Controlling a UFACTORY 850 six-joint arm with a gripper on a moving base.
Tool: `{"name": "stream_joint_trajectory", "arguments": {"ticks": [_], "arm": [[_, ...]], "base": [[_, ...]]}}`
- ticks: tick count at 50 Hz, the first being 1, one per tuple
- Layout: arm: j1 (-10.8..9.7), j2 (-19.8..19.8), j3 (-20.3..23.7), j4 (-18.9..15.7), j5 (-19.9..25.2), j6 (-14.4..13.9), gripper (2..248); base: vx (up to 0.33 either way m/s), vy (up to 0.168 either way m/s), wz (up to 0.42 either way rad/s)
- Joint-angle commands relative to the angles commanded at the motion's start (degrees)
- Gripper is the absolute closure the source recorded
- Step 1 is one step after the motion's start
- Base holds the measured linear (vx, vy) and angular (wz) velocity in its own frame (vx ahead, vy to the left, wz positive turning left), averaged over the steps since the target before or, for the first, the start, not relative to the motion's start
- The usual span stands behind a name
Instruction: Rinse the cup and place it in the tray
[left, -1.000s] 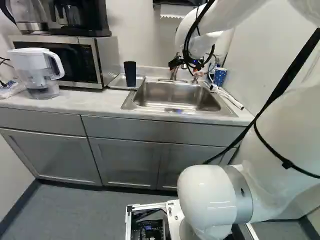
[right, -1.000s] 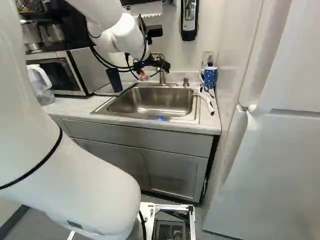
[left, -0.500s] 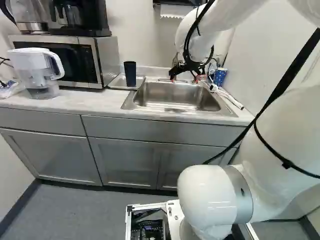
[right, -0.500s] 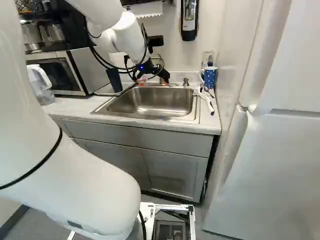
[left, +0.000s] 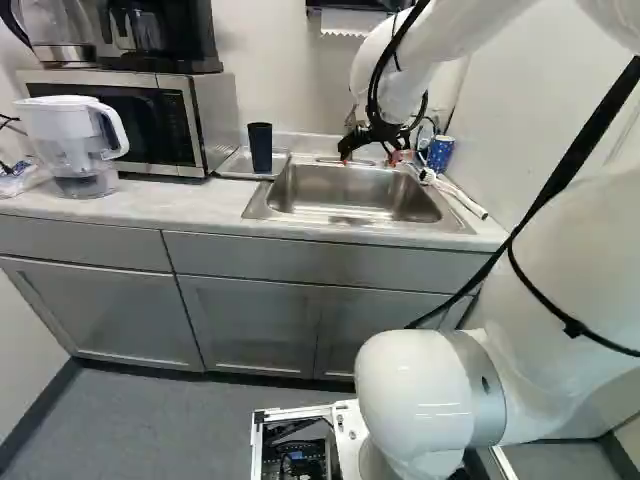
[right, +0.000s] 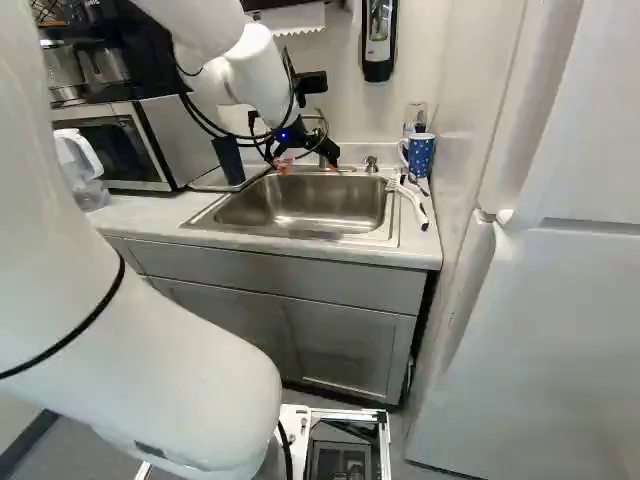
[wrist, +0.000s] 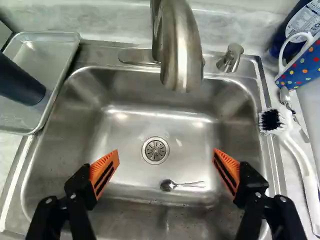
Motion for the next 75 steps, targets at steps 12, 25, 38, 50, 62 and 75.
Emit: {"name": "stream_joint_trajectory", "arguments": {"ticks": [12, 25, 38, 50, 62, 75], "arm": [[0.0, 0.0, 0.0, 0.0, 0.0, 0.0, 3], [0.0, 0.0, 0.0, 0.0, 0.0, 0.0, 3], [0.0, 0.0, 0.0, 0.0, 0.0, 0.0, 3], [0.0, 0.0, 0.0, 0.0, 0.0, 0.0, 3], [0.0, 0.0, 0.0, 0.0, 0.0, 0.0, 3], [0.0, 0.0, 0.0, 0.0, 0.0, 0.0, 3]], "base": [[0.000, 0.000, 0.000], [0.000, 0.000, 0.000], [0.000, 0.000, 0.000], [0.000, 0.000, 0.000], [-0.030, 0.010, -0.006], [-0.008, 0.003, -0.001]]}}
